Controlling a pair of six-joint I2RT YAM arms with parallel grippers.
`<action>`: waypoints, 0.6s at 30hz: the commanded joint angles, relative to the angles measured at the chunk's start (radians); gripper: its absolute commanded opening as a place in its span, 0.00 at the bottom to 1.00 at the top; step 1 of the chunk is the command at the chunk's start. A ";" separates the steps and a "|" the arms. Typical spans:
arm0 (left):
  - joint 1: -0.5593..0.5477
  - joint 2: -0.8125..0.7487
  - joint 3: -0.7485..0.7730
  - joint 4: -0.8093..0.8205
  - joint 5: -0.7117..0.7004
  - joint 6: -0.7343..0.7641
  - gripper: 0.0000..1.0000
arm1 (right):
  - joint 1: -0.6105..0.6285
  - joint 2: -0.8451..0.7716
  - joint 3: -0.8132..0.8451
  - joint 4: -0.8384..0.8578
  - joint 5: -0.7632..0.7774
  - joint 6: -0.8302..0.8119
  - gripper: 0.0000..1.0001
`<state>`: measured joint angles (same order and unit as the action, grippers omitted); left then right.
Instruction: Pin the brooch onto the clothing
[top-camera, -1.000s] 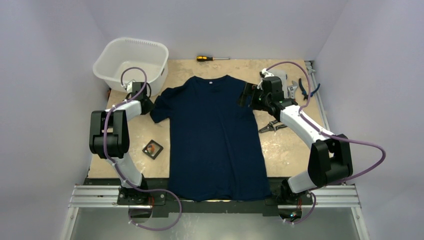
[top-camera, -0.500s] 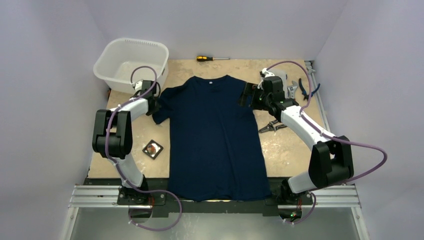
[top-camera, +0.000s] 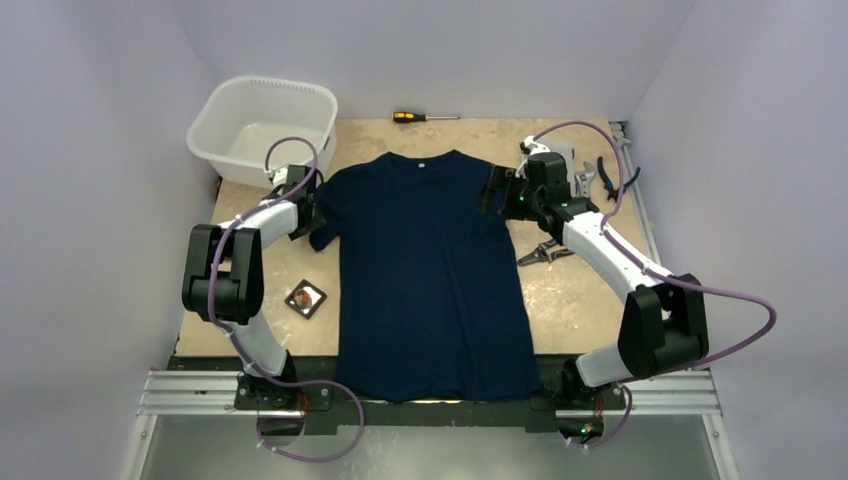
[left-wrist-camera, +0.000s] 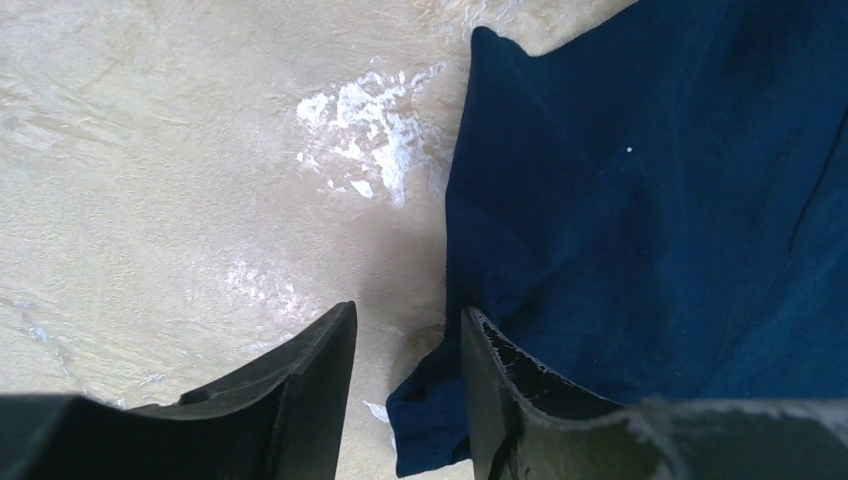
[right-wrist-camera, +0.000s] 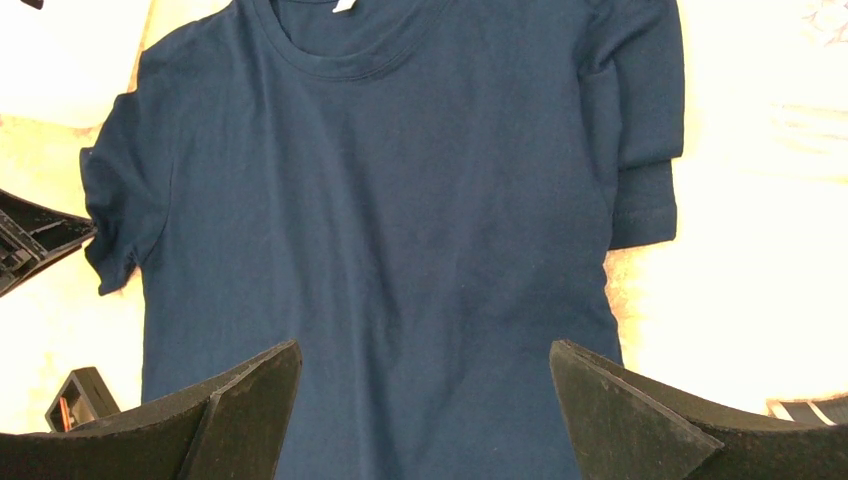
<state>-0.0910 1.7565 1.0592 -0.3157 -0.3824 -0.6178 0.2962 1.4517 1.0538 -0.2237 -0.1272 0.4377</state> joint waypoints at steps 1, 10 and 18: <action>0.003 -0.031 -0.024 0.050 0.029 -0.010 0.43 | 0.002 -0.040 0.012 0.001 -0.008 -0.023 0.99; 0.003 -0.035 -0.043 0.144 0.131 0.011 0.48 | 0.001 -0.036 0.015 -0.002 -0.008 -0.025 0.99; -0.016 -0.032 -0.026 0.188 0.144 0.039 0.48 | 0.001 -0.027 0.022 0.001 -0.011 -0.027 0.99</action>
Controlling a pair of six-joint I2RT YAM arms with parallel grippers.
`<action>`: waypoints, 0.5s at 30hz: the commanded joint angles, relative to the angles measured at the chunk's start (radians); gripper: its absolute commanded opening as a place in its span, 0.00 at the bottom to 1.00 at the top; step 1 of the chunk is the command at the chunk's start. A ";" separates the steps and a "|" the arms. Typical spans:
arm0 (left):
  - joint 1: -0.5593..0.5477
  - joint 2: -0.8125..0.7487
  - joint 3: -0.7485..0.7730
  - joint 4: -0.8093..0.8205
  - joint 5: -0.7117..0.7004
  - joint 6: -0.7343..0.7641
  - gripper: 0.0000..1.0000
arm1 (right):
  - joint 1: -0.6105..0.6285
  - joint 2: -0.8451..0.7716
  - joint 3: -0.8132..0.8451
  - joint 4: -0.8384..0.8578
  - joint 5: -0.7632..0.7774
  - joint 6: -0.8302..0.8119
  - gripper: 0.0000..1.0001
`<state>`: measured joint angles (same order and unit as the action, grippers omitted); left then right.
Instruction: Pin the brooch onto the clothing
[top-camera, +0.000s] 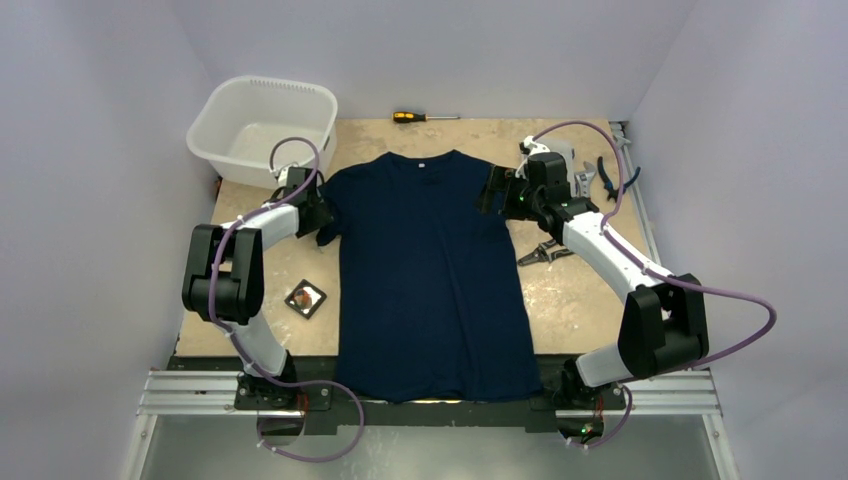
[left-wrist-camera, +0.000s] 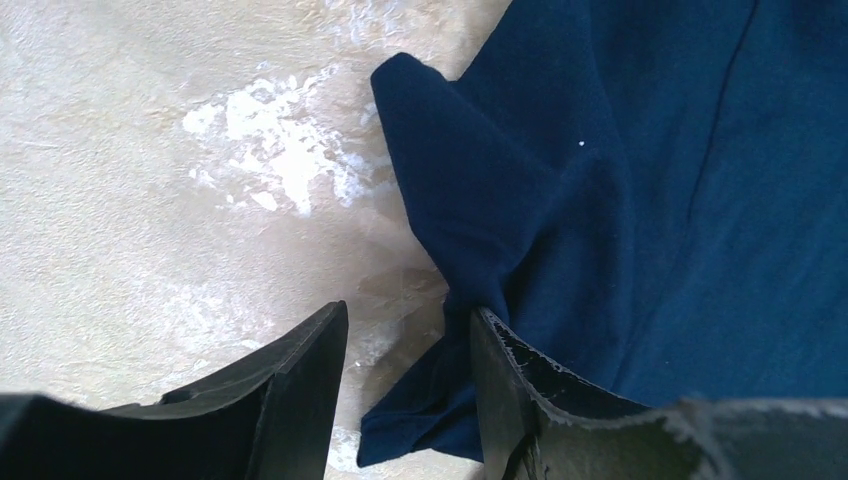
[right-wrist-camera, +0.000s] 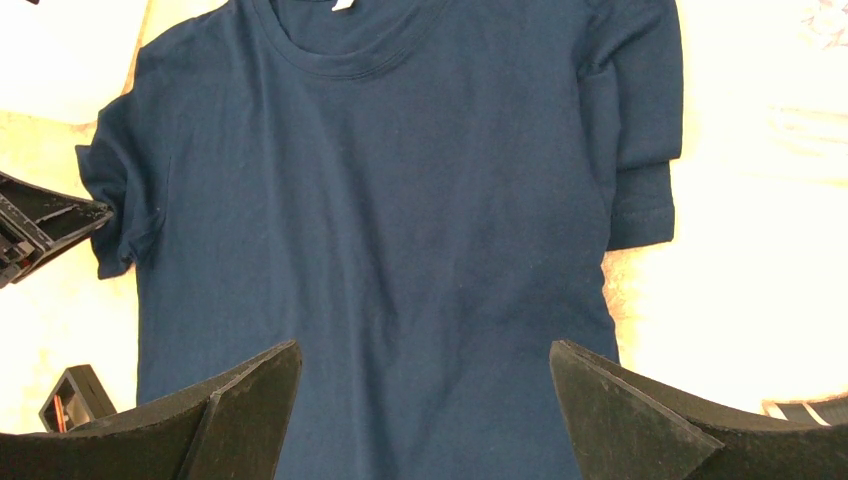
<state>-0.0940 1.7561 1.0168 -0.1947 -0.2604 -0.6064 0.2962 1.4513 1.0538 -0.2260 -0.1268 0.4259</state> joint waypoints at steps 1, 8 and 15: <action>-0.017 -0.031 0.023 0.069 0.019 0.031 0.48 | 0.001 -0.025 0.024 0.003 -0.011 -0.016 0.99; -0.036 -0.029 0.046 0.104 0.016 0.052 0.55 | 0.001 -0.017 0.026 0.003 -0.004 -0.021 0.99; -0.056 -0.023 0.049 0.151 0.034 0.071 0.62 | 0.002 0.000 0.028 0.008 -0.010 -0.022 0.99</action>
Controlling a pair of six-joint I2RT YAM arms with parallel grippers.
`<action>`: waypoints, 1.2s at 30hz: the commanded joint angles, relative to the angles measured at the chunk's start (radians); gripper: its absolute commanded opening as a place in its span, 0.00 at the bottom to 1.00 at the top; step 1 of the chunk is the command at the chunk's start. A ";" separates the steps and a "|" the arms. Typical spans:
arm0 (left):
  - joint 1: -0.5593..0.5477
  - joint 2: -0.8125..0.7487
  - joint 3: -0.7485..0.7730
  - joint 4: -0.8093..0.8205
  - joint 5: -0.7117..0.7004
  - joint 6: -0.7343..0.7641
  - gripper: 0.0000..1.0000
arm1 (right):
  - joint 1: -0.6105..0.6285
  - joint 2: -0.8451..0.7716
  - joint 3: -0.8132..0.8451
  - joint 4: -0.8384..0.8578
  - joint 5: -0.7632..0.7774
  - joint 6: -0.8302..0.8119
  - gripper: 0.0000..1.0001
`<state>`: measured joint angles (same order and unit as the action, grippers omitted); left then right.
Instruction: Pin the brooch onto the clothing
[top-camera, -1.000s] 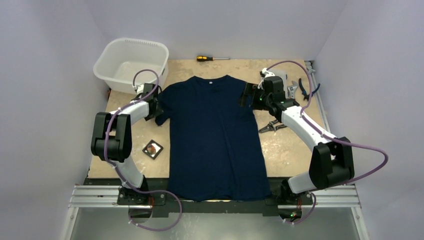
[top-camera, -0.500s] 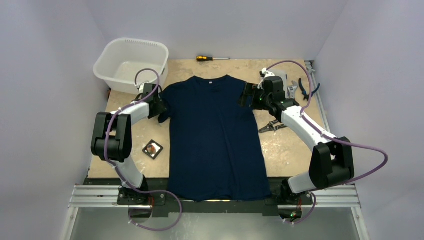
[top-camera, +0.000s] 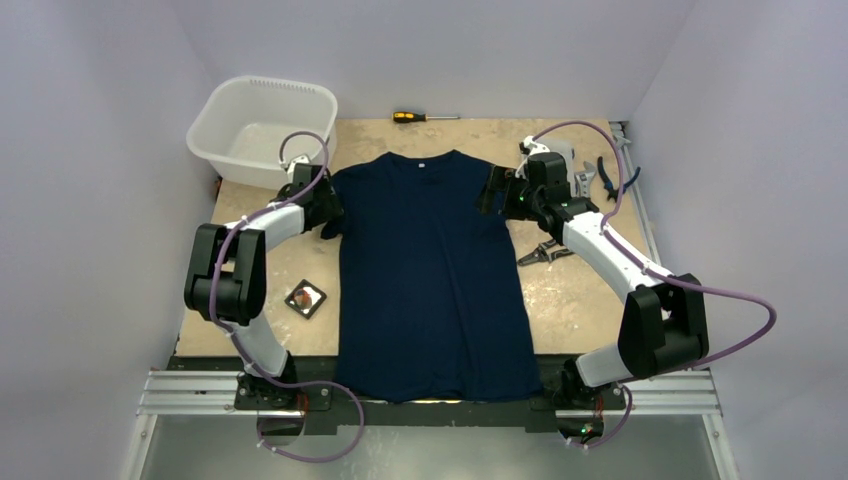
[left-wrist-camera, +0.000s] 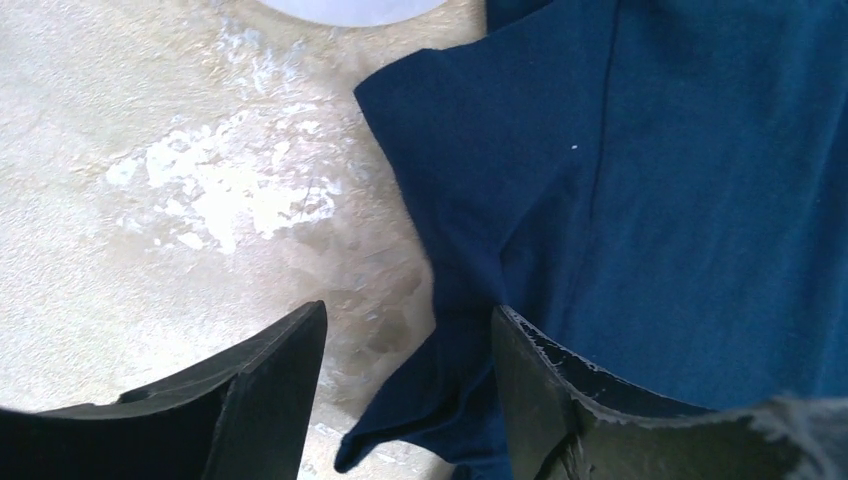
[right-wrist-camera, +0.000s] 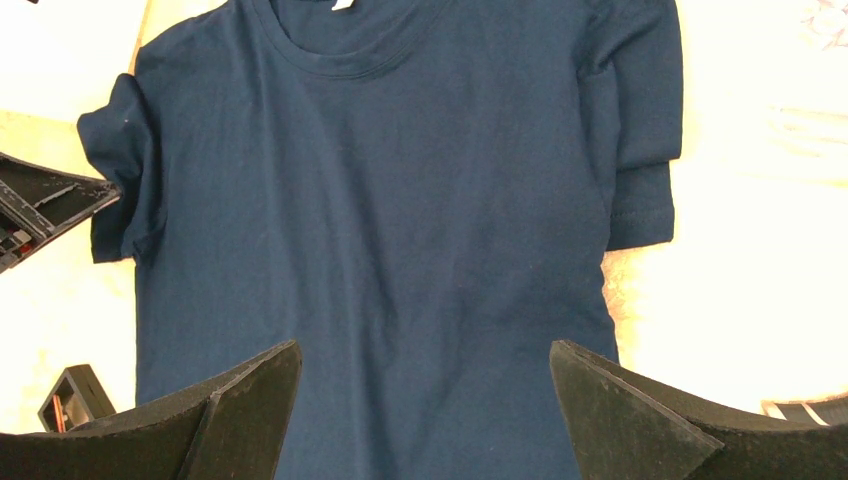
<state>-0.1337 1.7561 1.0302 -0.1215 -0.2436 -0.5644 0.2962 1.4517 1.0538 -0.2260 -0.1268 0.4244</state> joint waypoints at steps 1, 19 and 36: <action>-0.020 -0.024 0.038 0.085 0.018 0.031 0.63 | 0.001 0.001 0.029 0.008 -0.010 -0.021 0.99; -0.027 0.038 0.096 0.018 -0.048 0.025 0.53 | 0.001 0.031 0.037 0.010 -0.010 -0.030 0.99; -0.008 -0.037 0.053 -0.045 -0.226 0.012 0.58 | 0.001 0.036 0.040 0.006 -0.014 -0.039 0.99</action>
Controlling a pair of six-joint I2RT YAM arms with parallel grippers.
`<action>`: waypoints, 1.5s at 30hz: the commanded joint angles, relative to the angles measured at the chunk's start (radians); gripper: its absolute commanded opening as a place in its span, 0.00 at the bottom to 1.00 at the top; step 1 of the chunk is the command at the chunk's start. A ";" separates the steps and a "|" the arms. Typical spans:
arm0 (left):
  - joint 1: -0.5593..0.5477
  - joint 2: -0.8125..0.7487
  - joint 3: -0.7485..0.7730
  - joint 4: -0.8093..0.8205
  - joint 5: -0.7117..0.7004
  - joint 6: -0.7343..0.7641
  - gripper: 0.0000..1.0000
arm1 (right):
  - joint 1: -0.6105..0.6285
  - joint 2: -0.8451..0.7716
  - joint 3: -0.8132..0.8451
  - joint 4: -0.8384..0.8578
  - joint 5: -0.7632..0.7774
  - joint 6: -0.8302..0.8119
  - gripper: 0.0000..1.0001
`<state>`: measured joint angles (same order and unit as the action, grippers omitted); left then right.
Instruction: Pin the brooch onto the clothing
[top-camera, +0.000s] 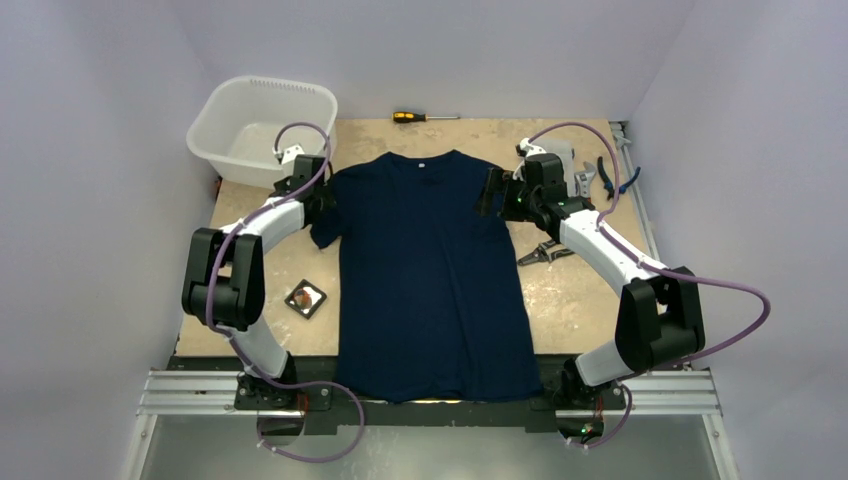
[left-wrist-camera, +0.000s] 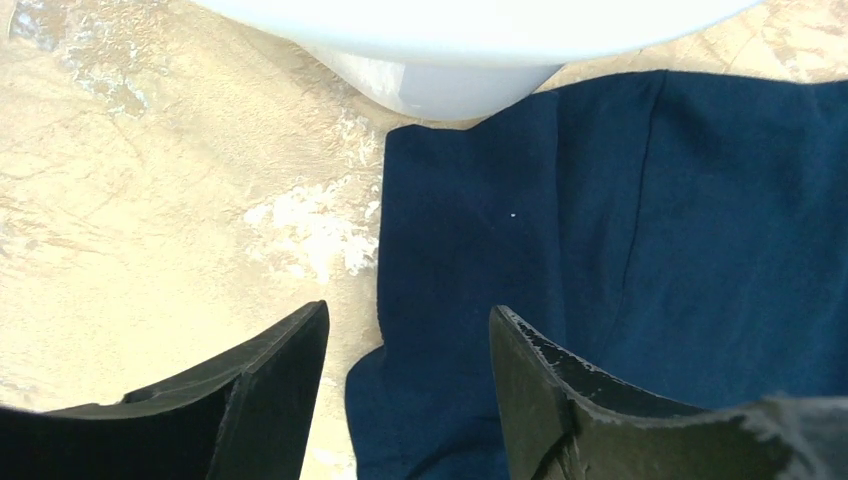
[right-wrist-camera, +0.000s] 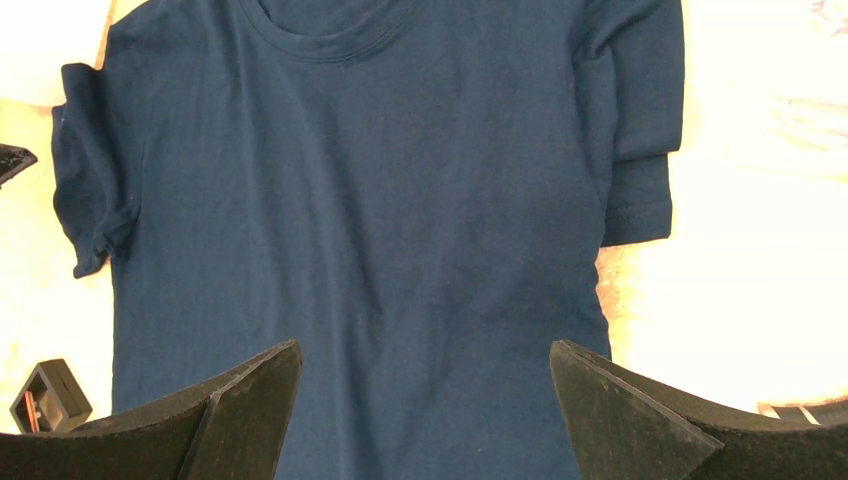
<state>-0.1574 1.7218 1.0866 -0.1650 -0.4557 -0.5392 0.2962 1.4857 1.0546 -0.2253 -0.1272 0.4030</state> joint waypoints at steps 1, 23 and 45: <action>0.022 0.008 -0.002 -0.003 -0.001 -0.019 0.55 | 0.001 0.002 0.039 0.005 -0.014 -0.019 0.99; 0.079 0.075 0.020 -0.012 0.131 -0.042 0.00 | 0.001 0.021 0.053 -0.001 -0.014 -0.029 0.99; 0.042 -0.003 0.176 -0.370 -0.238 -0.030 0.60 | 0.001 0.007 0.056 -0.005 -0.015 -0.015 0.99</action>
<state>-0.1181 1.8008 1.2270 -0.4778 -0.5934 -0.5484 0.2962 1.5066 1.0676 -0.2317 -0.1421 0.3920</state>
